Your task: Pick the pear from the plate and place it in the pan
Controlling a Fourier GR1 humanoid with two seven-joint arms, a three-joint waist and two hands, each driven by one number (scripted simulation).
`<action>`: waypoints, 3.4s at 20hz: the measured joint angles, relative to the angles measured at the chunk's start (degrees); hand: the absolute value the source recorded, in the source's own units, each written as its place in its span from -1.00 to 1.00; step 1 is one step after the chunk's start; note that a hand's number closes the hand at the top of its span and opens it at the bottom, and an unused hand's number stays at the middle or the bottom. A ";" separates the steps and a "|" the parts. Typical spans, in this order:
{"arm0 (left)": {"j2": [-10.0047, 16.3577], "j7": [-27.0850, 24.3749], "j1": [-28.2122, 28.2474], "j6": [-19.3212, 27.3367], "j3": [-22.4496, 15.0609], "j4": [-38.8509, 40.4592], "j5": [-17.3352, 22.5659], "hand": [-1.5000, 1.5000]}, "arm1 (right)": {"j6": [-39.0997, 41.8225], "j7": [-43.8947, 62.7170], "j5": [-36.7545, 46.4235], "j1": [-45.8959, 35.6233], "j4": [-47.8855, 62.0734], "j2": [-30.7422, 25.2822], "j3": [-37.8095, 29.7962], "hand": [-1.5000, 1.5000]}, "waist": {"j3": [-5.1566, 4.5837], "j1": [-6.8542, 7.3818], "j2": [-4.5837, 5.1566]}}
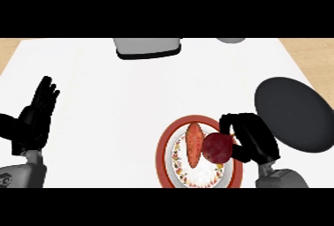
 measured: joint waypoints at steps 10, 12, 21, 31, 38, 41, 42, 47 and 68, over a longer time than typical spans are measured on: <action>-1.20 0.19 -2.90 -0.79 -2.10 -0.25 -0.50 0.00 | 3.57 14.81 -5.61 13.74 -34.16 2.83 -5.94 1.00 | 0.24 4.37 1.85; -1.28 -0.59 -3.26 -1.23 -2.14 0.50 -0.49 0.00 | 5.06 16.22 -10.50 14.06 -37.44 2.96 -10.33 1.00 | 0.27 5.03 2.08; -2.19 -0.10 -4.67 -1.75 -3.01 0.32 -0.90 0.00 | 4.59 8.26 -25.04 4.65 -20.07 -6.75 -35.14 1.00 | 0.34 6.98 2.59; -2.31 0.74 -6.35 -2.66 -3.47 0.53 -1.14 0.00 | -9.54 -11.73 -18.73 -7.73 19.23 -17.59 -42.68 1.00 | 0.44 8.42 2.97; -2.86 1.03 -8.45 -2.06 -3.55 2.02 -1.93 0.00 | -16.70 -23.96 -19.16 -18.50 46.63 -21.79 -45.75 1.00 | 0.53 8.96 3.25; -2.62 0.55 -8.34 -2.70 -3.32 2.14 -1.60 0.00 | -14.32 -25.77 -20.20 -21.29 55.21 -22.98 -46.50 -1.00 | 0.55 9.36 3.36; -2.73 0.18 -8.32 -2.70 -3.40 2.34 -1.71 0.00 | -12.15 -25.47 -20.63 -22.24 57.43 -23.29 -46.52 -1.00 | 0.56 9.50 3.42; -3.22 -0.23 -8.28 -2.82 -3.40 2.66 -1.54 0.00 | -4.78 -29.28 -22.29 -25.21 67.61 -24.93 -46.98 -1.00 | 0.60 9.60 3.50; -2.31 0.32 -5.87 -2.43 -1.23 1.62 -1.72 0.00 | 19.45 -49.69 -41.02 -12.65 75.41 -35.24 -60.24 -1.00 | 0.33 6.01 2.32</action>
